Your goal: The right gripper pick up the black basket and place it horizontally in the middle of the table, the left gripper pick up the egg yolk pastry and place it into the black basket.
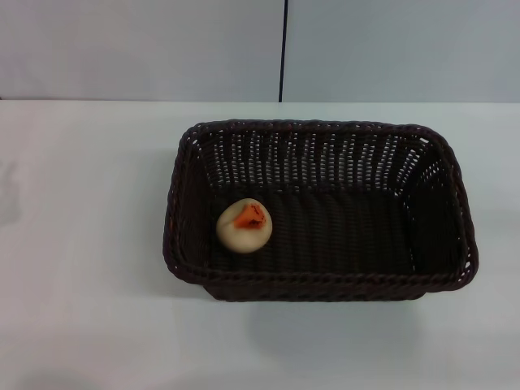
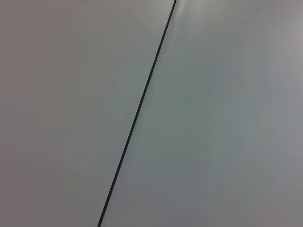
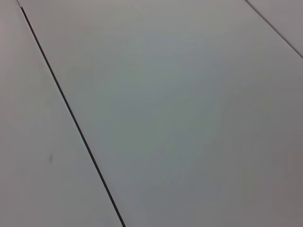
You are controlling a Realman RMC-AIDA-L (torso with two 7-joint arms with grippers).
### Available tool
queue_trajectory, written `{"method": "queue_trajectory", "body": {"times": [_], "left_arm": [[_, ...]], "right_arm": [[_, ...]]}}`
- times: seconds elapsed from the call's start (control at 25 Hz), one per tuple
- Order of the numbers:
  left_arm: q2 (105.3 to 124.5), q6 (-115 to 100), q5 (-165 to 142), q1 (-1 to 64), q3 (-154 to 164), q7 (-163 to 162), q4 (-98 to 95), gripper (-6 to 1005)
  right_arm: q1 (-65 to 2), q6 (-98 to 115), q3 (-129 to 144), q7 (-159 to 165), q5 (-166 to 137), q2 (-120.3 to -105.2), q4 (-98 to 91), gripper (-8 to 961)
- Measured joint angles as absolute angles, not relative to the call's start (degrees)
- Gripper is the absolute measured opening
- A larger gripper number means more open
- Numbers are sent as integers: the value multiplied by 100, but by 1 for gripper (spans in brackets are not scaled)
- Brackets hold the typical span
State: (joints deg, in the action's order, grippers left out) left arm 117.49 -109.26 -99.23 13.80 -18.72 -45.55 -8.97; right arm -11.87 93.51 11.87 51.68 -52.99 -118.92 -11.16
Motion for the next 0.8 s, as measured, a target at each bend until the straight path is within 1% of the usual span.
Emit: {"method": "queue_trajectory", "body": {"times": [0.8], "left_arm": [[11718,-10952,-9923,1417,-1864,-4606,-896,201]], "right_arm": [[-1204,9357,1104,5168,-5298,-11891,-1089,629]]}}
